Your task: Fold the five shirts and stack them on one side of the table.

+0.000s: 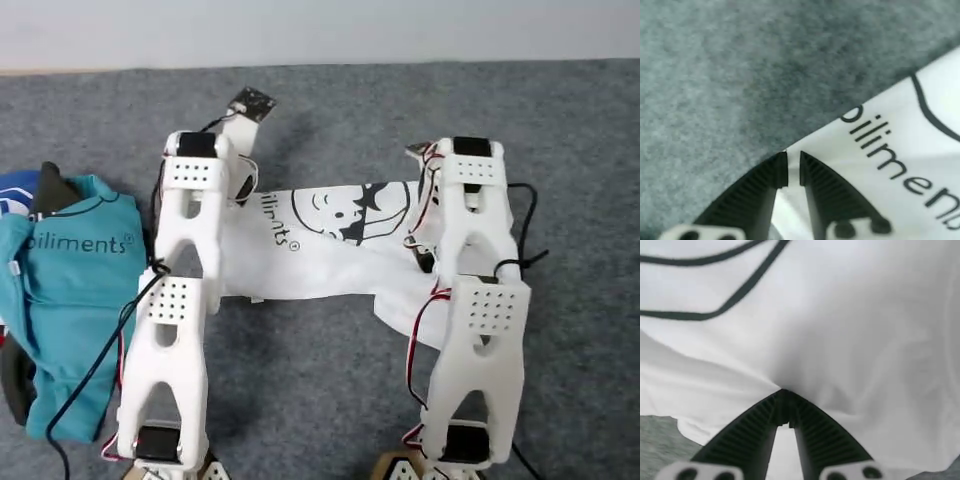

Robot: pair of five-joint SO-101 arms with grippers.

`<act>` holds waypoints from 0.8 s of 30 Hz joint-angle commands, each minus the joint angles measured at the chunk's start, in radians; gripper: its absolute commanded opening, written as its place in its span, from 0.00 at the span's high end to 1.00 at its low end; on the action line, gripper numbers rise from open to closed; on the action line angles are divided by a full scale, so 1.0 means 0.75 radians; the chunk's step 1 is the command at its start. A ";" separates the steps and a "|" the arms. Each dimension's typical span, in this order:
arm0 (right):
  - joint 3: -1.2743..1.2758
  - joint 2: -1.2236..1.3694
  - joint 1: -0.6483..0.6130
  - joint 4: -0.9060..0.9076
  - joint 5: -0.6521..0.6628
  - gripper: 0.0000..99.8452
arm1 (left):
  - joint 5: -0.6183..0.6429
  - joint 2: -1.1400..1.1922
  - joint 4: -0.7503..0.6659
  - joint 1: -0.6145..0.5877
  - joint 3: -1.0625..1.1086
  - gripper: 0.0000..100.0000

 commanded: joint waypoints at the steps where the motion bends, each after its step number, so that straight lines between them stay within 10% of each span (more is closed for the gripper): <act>1: -0.016 -0.015 0.034 0.017 0.027 0.99 | -0.016 -0.018 0.039 -0.014 -0.118 0.95; 11: -0.016 -0.195 -0.111 0.028 0.023 0.99 | -0.008 -0.106 0.209 0.049 -0.398 0.97; 24: -0.014 -0.345 -0.091 -0.289 0.023 0.99 | 0.055 -0.886 0.182 0.397 0.770 0.98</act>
